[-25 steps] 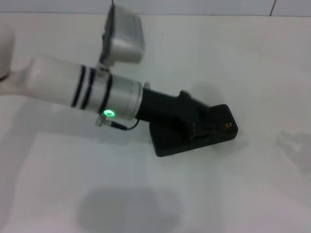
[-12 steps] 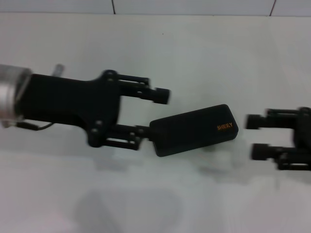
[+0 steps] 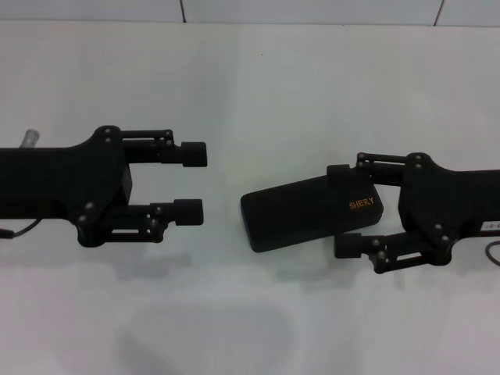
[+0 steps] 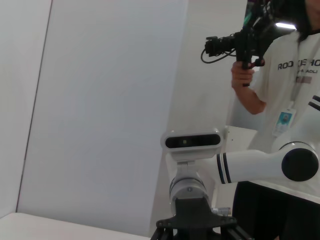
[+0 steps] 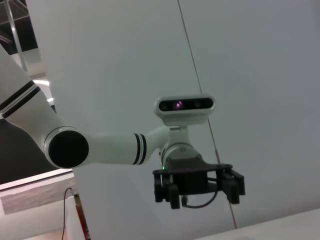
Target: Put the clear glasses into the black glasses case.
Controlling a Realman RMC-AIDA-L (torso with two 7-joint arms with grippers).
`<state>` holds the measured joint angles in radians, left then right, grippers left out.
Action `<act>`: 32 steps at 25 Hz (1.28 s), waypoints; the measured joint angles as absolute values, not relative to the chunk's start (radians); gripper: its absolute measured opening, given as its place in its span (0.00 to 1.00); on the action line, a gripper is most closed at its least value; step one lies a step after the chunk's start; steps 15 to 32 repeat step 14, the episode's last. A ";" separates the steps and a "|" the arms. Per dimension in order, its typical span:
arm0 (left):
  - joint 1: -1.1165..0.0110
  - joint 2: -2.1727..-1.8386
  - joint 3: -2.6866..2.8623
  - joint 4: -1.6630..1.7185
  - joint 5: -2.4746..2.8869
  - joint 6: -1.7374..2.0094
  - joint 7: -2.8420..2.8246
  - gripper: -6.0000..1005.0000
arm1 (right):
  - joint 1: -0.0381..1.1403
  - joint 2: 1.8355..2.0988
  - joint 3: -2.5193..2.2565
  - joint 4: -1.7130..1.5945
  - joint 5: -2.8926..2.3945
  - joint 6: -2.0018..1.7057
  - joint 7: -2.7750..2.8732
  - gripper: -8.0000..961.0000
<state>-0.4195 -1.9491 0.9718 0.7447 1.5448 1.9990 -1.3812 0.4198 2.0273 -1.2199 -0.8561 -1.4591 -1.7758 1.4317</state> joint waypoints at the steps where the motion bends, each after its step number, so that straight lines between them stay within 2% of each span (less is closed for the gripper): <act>1: -0.416 -1.950 0.972 0.745 1.545 1.999 -1.380 0.64 | 0.423 2.027 -1.228 -0.856 -1.455 -1.771 1.428 0.81; 4: -0.411 -1.954 0.971 0.744 1.548 1.999 -1.371 0.64 | 0.429 2.027 -1.251 -0.856 -1.444 -1.759 1.418 0.89; 32: -0.430 -1.949 0.978 0.681 1.552 2.000 -1.340 0.64 | 0.438 2.028 -1.268 -0.850 -1.421 -1.746 1.406 0.89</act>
